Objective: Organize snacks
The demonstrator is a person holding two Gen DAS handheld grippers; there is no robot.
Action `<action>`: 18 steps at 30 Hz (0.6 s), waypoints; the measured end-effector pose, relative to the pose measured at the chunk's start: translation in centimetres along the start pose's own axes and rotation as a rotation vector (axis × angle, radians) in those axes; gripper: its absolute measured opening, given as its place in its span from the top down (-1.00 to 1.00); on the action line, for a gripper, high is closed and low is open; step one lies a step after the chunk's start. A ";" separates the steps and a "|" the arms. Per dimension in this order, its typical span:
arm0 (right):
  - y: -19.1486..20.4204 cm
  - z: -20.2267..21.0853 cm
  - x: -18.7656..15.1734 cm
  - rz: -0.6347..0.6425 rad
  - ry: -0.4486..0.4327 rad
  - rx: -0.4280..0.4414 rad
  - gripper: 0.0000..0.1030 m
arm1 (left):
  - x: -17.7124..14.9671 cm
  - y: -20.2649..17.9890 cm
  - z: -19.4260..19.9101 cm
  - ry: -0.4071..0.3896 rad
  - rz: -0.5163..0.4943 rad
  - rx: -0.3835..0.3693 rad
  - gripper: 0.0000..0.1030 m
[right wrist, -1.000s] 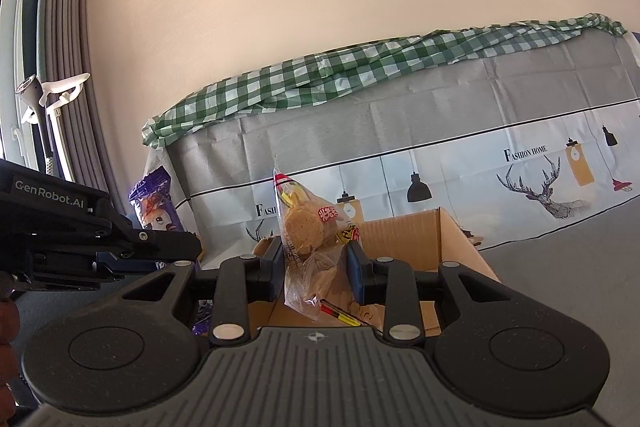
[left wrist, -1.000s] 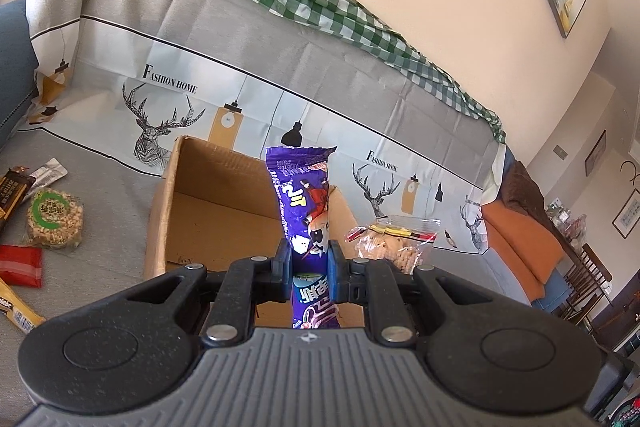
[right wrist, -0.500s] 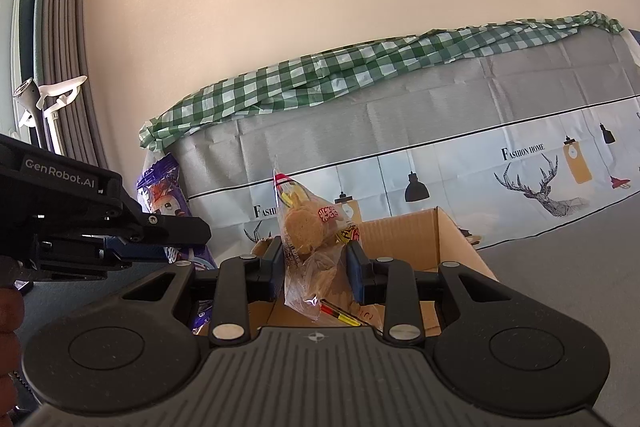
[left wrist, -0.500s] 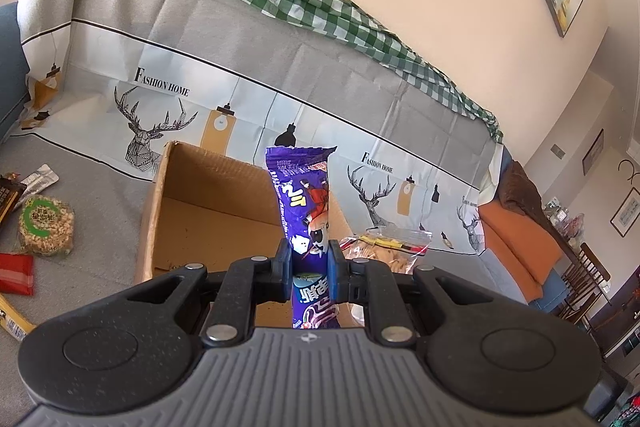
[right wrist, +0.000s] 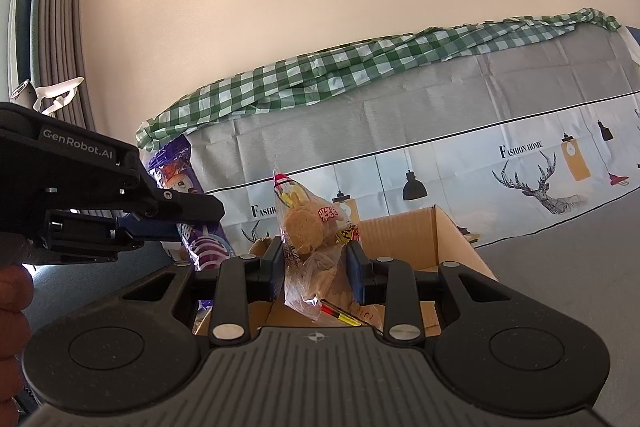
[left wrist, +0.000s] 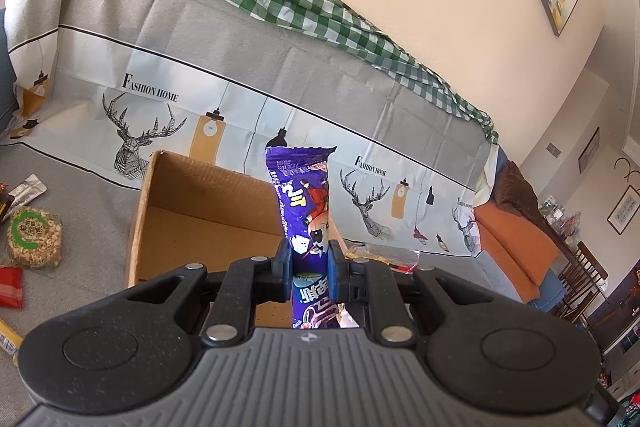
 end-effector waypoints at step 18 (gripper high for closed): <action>-0.4 0.1 -0.3 -0.067 -0.004 -0.069 -0.65 | -3.1 2.7 2.3 -0.086 -0.001 0.047 0.13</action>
Point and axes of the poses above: each gripper's, at about its wrist camera, not at the fingertips, and z roughly against the way its jaws point, y to its left, x to its top, the point moved 3 cm from there along -z, roughly the way its jaws point, and after that the axes turned 7 degrees about x, right-handed, at the moved point
